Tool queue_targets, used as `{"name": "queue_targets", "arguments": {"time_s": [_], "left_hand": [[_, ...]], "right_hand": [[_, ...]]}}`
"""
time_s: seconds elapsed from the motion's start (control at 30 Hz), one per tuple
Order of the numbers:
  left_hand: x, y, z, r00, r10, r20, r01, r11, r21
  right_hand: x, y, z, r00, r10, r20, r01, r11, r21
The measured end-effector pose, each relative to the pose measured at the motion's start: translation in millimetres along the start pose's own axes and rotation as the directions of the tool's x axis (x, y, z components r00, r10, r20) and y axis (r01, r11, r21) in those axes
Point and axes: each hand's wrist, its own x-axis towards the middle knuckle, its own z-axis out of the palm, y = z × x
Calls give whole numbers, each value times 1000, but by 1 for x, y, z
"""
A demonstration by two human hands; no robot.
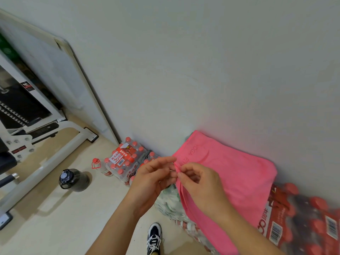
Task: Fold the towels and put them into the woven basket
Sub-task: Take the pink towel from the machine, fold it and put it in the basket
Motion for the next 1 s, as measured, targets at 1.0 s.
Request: {"name": "queue_targets", "arguments": {"time_s": [1.0], "left_hand": [[14, 55, 91, 749, 654, 105, -575, 563, 593]], "right_hand": [[-81, 33, -146, 954, -290, 75, 250, 632, -734]]}}
